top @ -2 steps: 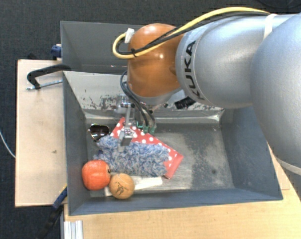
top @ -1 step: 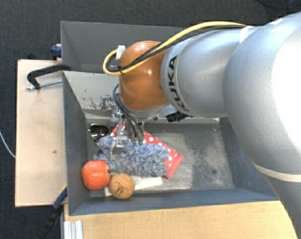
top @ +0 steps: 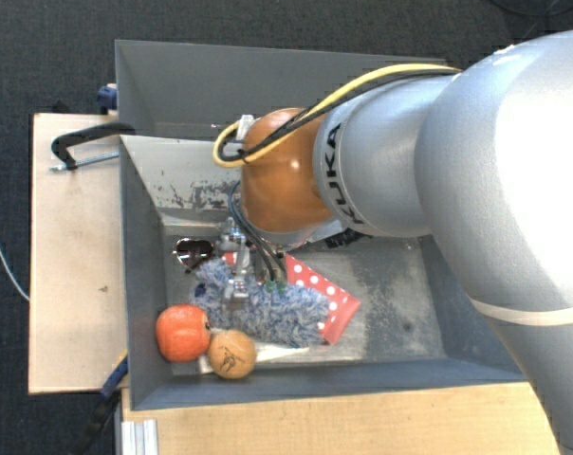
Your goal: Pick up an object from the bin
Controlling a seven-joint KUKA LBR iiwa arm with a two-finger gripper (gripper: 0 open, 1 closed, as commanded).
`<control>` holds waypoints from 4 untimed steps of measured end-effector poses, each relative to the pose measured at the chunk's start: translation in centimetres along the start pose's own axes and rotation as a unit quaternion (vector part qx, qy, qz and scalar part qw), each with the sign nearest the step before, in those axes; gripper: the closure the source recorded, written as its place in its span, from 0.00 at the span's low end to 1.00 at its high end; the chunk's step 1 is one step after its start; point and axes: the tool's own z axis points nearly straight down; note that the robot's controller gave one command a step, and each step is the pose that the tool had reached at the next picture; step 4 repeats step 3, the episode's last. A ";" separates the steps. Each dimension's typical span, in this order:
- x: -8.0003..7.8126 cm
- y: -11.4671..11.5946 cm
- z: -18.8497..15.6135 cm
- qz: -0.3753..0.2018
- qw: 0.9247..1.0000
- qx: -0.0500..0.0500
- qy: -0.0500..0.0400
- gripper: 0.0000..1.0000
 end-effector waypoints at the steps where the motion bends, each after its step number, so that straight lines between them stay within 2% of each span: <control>1: 0.0 -0.7 0.6 -0.006 1.000 0.000 0.000 1.00; 2: 0.0 -0.7 0.6 -0.006 1.000 0.000 0.000 1.00; 3: 0.2 -2.8 -19.8 -0.003 1.000 0.002 0.001 1.00; 4: 0.2 -2.8 -19.8 -0.003 1.000 0.002 0.001 1.00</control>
Offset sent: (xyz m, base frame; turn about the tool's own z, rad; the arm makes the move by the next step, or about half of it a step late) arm 0.0000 0.0000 0.0000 0.0000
